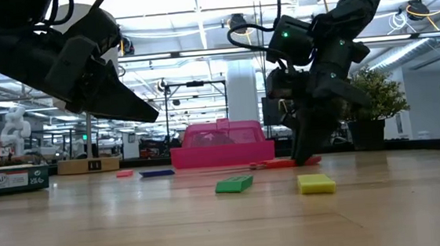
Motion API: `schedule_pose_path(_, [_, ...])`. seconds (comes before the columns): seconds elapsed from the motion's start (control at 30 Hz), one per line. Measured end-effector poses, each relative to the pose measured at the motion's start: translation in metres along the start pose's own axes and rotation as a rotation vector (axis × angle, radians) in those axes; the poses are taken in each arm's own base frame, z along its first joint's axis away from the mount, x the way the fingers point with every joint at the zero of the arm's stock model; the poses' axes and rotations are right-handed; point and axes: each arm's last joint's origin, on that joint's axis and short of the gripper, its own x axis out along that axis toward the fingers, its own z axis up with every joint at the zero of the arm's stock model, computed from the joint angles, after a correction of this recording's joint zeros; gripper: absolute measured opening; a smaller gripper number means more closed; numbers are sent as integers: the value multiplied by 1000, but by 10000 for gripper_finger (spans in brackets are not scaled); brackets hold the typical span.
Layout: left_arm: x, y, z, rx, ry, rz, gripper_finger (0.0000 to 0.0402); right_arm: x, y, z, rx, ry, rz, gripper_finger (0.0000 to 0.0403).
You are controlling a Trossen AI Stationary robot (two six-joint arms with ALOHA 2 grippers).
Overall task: Pack school essentials
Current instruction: Put the red scissors into the red supply box
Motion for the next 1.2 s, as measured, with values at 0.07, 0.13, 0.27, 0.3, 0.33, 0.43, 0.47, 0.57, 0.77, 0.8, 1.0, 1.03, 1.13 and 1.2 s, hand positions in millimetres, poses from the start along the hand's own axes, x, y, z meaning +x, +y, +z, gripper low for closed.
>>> schedule_pose_path(0.07, [0,0,0,1,0,0,177,0,0,0,18,1,6,44])
schedule_pose_path(0.13, [0,0,0,1,0,0,177,0,0,0,22,1,10,60])
schedule_pose_path(0.27, [0,0,0,-1,0,0,177,-1,1,-1,10,10,15,101])
schedule_pose_path(0.3, [0,0,0,-1,0,0,177,-1,1,-1,-8,11,15,112])
schedule_pose_path(0.33, [0,0,0,-1,0,0,177,-3,2,-1,-25,10,15,121])
schedule_pose_path(0.43, [0,0,0,-1,0,0,177,-8,3,-1,-63,6,7,145])
schedule_pose_path(0.47, [0,0,0,-1,0,0,177,-11,3,0,-83,0,-9,151])
schedule_pose_path(0.57, [0,0,0,-1,0,0,177,-19,4,-2,-124,30,-59,160])
schedule_pose_path(0.77, [0,0,0,3,0,0,177,-24,4,-5,-195,76,-107,150])
schedule_pose_path(0.8, [0,0,0,3,0,0,177,-24,4,-6,-205,79,-105,146])
schedule_pose_path(1.0, [0,0,0,0,0,0,177,-23,4,-6,-237,87,-100,124])
schedule_pose_path(1.03, [0,0,0,0,0,0,177,-22,5,-6,-245,87,-99,121])
schedule_pose_path(1.13, [0,0,0,0,0,0,177,-21,10,-5,-289,83,-69,112])
schedule_pose_path(1.2, [0,0,0,0,0,0,177,-21,13,-5,-307,84,-61,106])
